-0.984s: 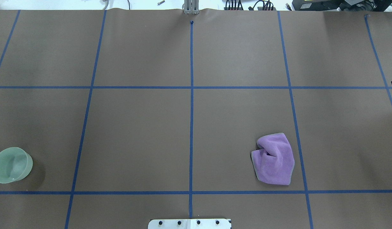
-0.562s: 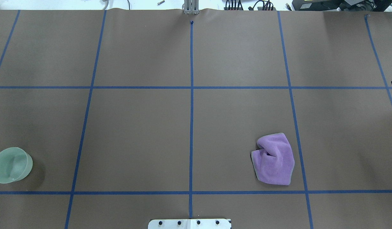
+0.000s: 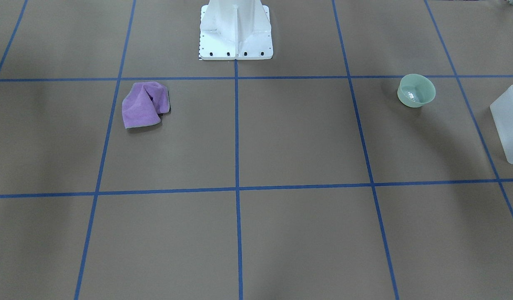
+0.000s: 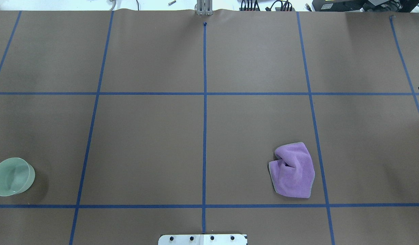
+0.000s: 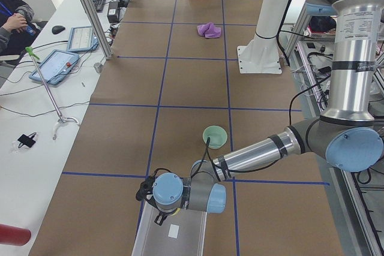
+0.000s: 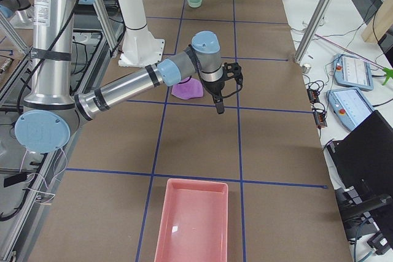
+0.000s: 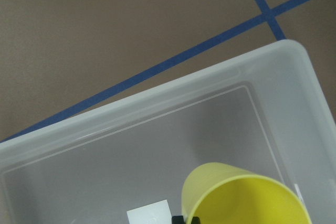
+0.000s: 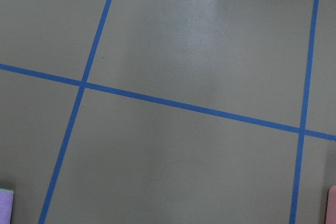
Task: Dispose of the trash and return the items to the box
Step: 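Release the yellow cup in the clear bin and withdraw the left gripper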
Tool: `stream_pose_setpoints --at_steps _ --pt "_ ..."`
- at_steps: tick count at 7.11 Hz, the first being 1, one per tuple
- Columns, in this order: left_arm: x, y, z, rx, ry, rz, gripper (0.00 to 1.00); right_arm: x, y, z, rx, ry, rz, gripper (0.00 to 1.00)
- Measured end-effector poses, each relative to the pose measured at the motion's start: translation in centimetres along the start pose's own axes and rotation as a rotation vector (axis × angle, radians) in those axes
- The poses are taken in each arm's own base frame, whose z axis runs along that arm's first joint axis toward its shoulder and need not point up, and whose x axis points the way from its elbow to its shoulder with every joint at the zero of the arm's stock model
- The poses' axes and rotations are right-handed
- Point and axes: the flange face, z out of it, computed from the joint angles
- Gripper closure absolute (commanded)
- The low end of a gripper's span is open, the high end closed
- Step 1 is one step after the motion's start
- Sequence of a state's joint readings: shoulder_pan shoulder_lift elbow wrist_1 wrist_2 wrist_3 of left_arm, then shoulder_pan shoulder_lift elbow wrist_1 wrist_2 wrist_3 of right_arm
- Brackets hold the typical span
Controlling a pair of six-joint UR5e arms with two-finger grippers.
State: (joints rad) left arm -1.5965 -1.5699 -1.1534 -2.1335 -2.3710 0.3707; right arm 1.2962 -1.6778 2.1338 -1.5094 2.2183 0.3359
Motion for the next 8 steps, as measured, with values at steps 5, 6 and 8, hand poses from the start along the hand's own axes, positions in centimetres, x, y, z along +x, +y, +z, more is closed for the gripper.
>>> stream_pose_setpoints --at_steps 5,6,8 --pt "1.1 -1.7 -0.9 0.045 0.030 0.025 0.02 0.0 0.0 0.0 -0.001 -0.001 0.000 0.00" --pt "1.6 -3.1 -3.3 0.062 0.044 -0.002 0.02 0.0 0.0 0.0 -0.001 -0.001 0.000 0.00" --pt "6.9 -6.5 -12.3 0.063 0.041 -0.138 0.02 0.0 0.0 0.0 -0.001 -0.002 0.001 0.00"
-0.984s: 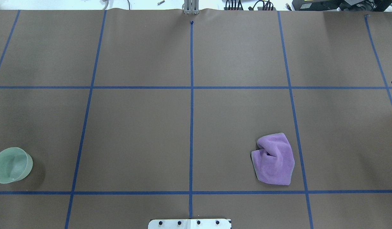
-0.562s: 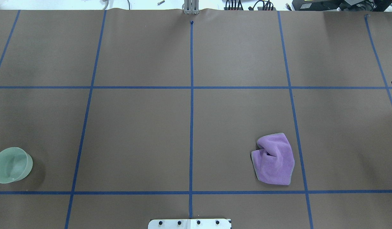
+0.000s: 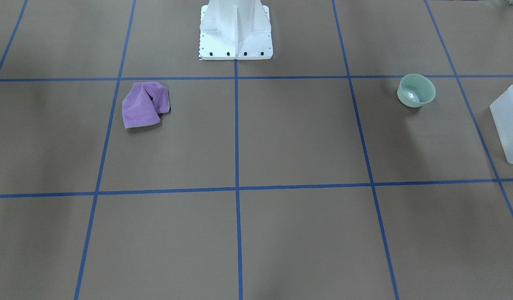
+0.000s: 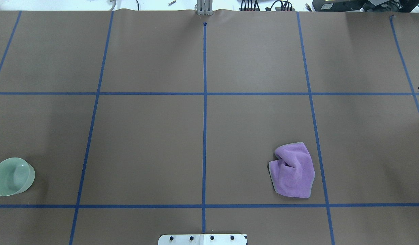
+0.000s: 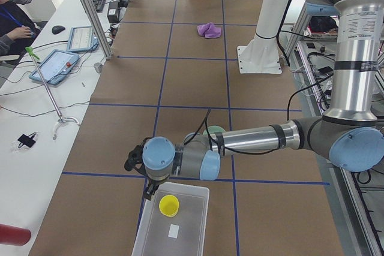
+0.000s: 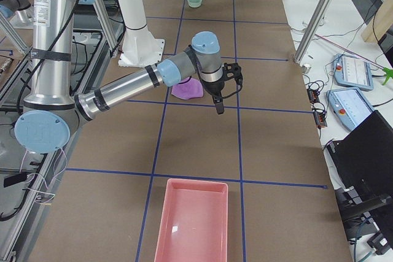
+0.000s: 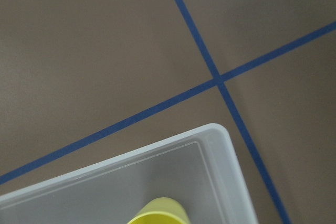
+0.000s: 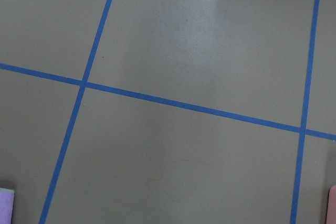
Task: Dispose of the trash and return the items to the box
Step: 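Release the yellow cup in the clear bin and withdraw the left gripper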
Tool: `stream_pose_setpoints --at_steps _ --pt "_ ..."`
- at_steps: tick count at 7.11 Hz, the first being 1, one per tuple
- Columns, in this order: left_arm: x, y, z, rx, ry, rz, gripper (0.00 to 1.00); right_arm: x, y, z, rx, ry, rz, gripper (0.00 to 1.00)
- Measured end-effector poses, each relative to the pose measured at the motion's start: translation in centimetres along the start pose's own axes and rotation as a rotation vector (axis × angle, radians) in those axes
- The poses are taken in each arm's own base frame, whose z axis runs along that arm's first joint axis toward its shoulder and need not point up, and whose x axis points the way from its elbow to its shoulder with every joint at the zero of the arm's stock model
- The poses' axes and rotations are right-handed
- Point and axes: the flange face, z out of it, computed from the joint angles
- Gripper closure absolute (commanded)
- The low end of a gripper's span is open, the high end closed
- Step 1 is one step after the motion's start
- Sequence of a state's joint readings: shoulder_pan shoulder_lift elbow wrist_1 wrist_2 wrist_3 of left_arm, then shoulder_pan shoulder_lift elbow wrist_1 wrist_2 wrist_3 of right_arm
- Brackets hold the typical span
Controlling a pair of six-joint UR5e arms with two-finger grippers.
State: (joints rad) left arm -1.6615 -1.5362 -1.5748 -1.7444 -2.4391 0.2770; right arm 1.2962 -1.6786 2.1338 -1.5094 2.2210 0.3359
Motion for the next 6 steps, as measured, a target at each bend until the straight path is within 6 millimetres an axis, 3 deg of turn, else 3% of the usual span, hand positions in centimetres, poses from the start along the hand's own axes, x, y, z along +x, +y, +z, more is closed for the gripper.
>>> stream_pose_setpoints --at_steps 1,2,4,6 --pt "4.3 1.3 -2.4 0.002 0.000 -0.096 0.02 0.0 0.0 0.0 -0.001 0.000 0.000 0.00" --pt "7.9 3.3 -2.5 0.006 0.006 -0.157 0.02 0.0 0.1 0.1 -0.002 0.001 0.001 0.00" --pt "13.6 5.5 1.6 0.011 0.008 -0.215 0.02 0.2 0.1 0.1 -0.004 0.002 0.003 0.00" --pt "17.7 7.6 6.6 -0.019 0.028 -0.190 0.02 0.2 0.2 0.2 -0.006 0.003 0.005 0.00"
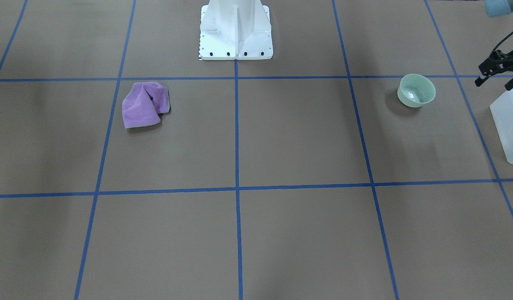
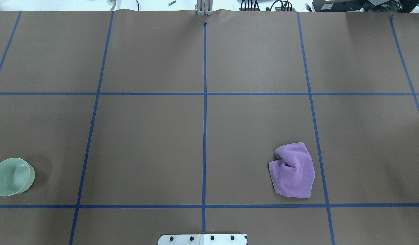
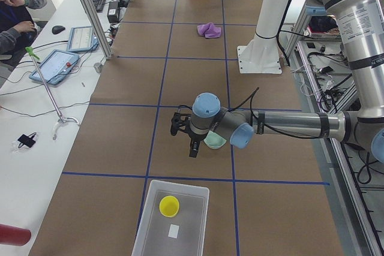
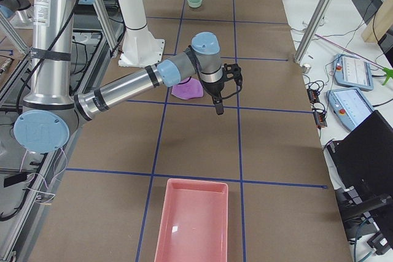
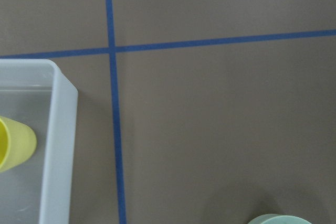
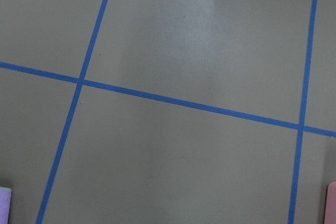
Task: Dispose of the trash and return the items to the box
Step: 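Release the yellow cup in the clear bin and withdraw the left gripper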
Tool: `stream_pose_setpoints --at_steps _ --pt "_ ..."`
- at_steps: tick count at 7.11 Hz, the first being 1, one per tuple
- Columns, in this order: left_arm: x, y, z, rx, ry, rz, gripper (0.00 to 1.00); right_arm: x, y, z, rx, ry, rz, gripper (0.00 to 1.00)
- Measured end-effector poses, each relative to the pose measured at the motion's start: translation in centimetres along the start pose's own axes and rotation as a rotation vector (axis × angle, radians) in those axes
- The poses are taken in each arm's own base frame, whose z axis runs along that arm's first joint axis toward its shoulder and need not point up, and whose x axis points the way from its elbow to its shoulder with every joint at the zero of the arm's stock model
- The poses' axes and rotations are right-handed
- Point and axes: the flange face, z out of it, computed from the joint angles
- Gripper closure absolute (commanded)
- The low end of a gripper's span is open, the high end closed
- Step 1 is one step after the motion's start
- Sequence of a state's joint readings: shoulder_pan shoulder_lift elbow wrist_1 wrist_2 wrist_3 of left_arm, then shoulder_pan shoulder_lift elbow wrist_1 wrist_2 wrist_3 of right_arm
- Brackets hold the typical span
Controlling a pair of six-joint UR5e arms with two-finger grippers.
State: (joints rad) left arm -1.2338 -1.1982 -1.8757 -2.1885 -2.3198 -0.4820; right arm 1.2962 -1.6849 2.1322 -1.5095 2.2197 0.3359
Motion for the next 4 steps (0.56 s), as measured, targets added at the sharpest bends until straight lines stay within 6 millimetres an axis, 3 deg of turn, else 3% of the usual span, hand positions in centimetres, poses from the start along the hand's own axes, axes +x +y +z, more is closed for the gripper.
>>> stream_pose_setpoints --at_steps 3,4 --pt "3.7 2.9 7.2 -0.022 0.007 0.024 0.05 0.0 0.0 0.0 0.000 0.000 0.000 0.00" --pt "3.9 3.7 9.5 -0.013 0.015 0.026 0.15 0.0 0.0 0.0 0.000 0.001 0.000 0.00"
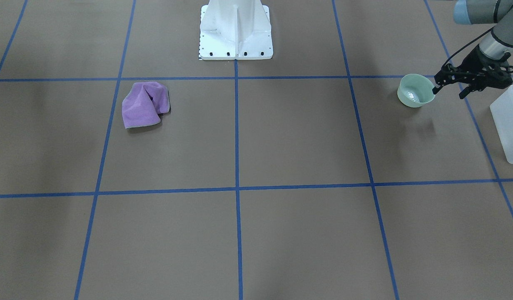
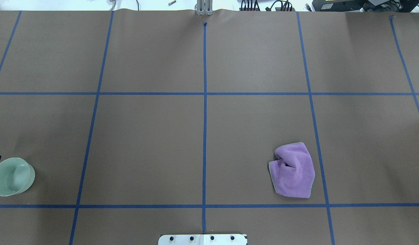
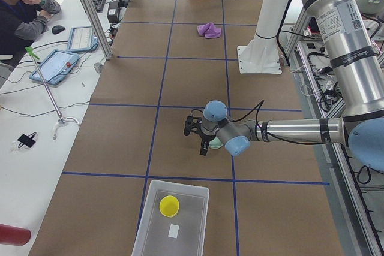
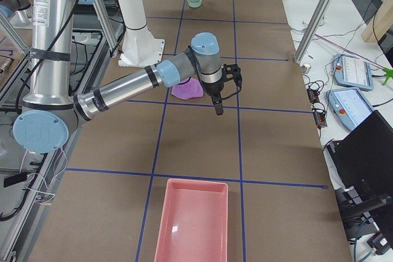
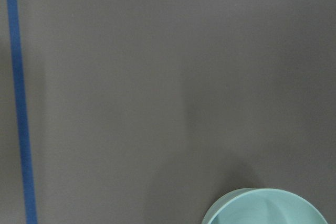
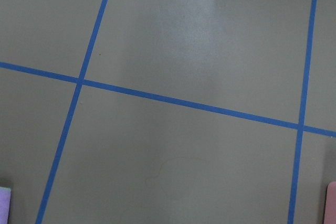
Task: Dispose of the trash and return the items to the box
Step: 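Reach the left gripper to the pale green bowl and grasp its rim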
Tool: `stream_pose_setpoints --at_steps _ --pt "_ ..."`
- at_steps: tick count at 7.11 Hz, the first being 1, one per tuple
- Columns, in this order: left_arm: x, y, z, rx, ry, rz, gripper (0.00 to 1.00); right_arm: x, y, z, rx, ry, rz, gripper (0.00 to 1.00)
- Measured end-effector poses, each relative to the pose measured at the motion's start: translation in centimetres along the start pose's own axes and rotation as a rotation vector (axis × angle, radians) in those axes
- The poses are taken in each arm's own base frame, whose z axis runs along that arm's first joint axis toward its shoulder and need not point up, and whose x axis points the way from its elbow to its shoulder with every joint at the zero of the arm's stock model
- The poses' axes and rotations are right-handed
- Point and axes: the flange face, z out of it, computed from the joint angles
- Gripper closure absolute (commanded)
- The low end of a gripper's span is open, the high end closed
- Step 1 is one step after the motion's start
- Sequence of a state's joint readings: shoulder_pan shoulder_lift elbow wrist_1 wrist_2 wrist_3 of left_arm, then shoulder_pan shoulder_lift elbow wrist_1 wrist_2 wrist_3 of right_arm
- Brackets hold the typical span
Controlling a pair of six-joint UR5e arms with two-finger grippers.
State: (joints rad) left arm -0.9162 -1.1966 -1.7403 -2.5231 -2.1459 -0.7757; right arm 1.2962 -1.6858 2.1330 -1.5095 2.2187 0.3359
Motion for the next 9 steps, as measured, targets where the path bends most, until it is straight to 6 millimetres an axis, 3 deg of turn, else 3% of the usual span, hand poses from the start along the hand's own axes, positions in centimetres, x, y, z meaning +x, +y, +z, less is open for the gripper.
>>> stream_pose_setpoints --at_steps 1,3,4,5,6,9 --pt "-0.3 0.4 1.4 0.006 0.008 0.006 0.22 0.0 0.0 0.0 0.000 0.000 0.000 0.00" --pt "-0.2 1.0 2.1 0.013 0.032 0.028 0.26 0.0 0.0 0.0 0.000 0.000 0.000 0.00" --pt "0.1 1.3 2.3 0.013 0.044 0.041 0.54 0.0 0.0 0.0 0.000 0.000 0.000 0.00" --pt "0.5 1.7 2.6 0.005 0.051 0.054 0.89 0.0 0.0 0.0 0.000 0.001 0.000 0.00" --pt "0.8 1.9 2.9 -0.005 0.055 0.064 1.00 0.0 0.0 0.0 0.000 0.001 0.000 0.00" --pt "1.5 2.2 2.8 -0.005 0.079 0.089 1.00 0.0 0.0 0.0 0.000 0.001 0.000 0.00"
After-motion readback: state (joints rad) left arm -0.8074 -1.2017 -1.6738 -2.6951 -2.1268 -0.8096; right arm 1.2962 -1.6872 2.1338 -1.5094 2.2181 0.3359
